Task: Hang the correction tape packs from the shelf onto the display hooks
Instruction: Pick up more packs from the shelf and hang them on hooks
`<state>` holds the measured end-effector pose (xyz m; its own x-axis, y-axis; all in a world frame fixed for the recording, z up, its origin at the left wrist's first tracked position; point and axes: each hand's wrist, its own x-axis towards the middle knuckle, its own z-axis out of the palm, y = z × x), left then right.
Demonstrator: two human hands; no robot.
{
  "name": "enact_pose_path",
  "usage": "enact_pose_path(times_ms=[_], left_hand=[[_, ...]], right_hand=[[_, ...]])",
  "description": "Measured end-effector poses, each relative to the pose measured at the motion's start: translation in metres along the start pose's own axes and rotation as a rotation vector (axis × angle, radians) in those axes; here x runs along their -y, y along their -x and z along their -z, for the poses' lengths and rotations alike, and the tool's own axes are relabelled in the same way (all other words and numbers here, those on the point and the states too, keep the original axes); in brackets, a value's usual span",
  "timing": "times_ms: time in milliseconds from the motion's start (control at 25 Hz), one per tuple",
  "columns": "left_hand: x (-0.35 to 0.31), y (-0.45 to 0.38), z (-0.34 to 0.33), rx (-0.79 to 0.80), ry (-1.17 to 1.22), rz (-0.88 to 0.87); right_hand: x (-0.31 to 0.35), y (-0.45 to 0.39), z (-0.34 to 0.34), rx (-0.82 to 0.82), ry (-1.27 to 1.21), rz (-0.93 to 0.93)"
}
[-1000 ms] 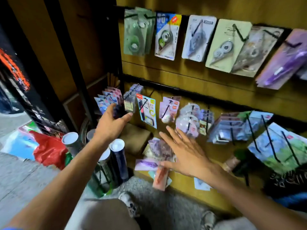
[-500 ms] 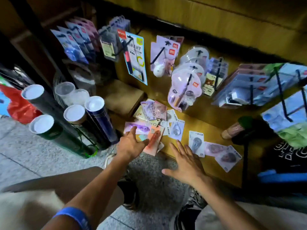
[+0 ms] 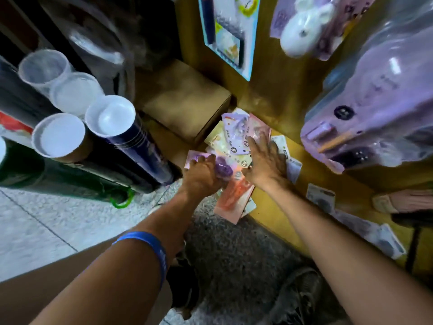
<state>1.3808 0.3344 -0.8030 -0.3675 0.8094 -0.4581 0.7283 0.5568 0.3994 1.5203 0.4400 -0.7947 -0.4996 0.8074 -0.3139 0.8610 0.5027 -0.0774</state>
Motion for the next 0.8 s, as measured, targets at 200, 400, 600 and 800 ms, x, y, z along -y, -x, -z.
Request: enact_pose_path(times_ms=[200,400,600,800], left_hand=[[0.03,-0.031,-0.017,0.009,-0.152,-0.079],[0.037,-0.03,-0.028,-0.013,-0.36,-0.058],[0.032,-0.023,-0.015,-0.067,-0.418,-0.021],[0.03,-0.012,-0.007,-0.09,-0.225,0.015]], right_hand=[[0.009,-0.035,-0.004,0.085,0.093,-0.003],[0.024,-0.032,-0.02,-0.008,0.02,-0.039],[0.019,-0.022,-0.026,-0.175,0.063,0.011],[-0.003,-0.028,-0.01,-0.333,-0.149,-0.189]])
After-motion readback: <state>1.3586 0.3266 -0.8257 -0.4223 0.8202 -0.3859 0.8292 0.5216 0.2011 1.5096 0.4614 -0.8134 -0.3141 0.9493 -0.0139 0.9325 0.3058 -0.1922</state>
